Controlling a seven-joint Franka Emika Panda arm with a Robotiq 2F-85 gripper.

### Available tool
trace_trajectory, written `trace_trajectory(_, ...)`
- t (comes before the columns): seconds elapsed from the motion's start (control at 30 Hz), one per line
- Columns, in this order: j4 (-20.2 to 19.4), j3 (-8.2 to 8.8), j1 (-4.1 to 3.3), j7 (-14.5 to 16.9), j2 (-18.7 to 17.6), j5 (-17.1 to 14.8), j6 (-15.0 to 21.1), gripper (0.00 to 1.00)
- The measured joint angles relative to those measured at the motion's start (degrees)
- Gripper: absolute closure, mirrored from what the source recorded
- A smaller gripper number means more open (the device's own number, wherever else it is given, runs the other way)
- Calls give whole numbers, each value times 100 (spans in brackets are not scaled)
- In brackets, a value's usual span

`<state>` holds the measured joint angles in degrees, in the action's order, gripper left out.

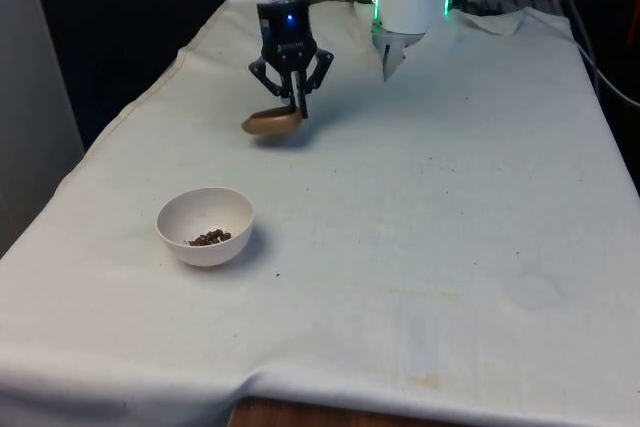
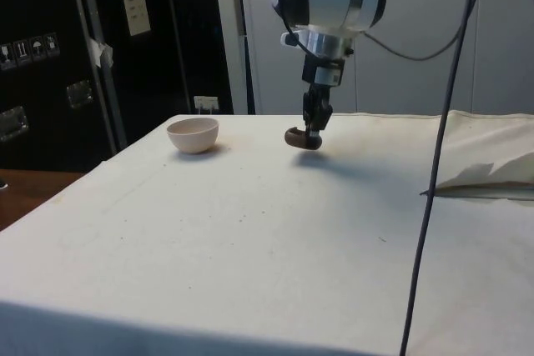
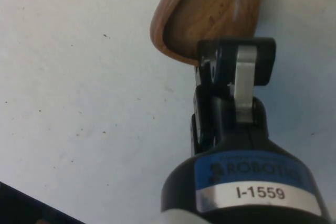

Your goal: Pour the coffee beans from the cup into the bowl.

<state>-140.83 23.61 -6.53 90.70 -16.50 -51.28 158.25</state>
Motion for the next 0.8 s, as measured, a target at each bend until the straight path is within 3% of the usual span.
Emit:
trace_trajectory(0.23,-201,-166,6,-11,103,-11,355,100)
trace_trajectory(0.43,-269,-298,11,-23,172,-40,453,100)
trace_trajectory(0.6,-332,-573,11,-155,172,-40,642,100)
trace_trajectory(0.8,-350,-762,17,-246,120,-34,785,100)
